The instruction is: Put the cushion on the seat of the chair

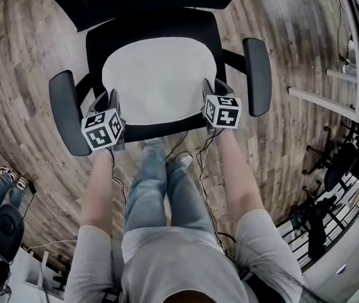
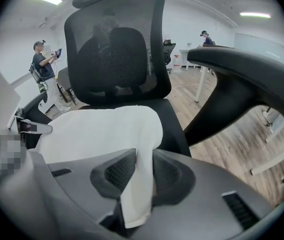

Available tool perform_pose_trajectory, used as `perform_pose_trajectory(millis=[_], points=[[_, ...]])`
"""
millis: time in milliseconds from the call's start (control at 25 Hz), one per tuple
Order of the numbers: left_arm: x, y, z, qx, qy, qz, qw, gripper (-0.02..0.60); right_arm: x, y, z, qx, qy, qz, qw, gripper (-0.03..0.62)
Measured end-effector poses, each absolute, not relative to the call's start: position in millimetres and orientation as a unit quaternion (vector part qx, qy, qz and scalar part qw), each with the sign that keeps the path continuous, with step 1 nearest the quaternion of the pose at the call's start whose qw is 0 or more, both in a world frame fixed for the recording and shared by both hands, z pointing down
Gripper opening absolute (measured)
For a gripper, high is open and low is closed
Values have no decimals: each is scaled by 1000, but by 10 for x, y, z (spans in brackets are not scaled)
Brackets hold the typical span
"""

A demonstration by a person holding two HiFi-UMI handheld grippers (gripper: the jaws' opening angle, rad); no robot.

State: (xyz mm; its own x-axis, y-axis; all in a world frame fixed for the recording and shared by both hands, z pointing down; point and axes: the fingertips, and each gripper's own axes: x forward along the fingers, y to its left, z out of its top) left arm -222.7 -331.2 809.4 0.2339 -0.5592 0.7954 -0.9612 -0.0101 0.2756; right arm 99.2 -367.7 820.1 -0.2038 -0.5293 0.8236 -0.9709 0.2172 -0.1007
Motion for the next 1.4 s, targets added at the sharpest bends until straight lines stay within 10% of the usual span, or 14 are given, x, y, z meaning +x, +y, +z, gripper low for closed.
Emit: perform_pose_trajectory(millis=[1120,1400], points=[[-2292,-3471,7970,672,-612,234,345,167,1182,-3791,8126,581,-684,281,342,133],[-2228,-3408,7625,684,-624,216,312,12,961,-3706,7786,561,-723,273,297,20]])
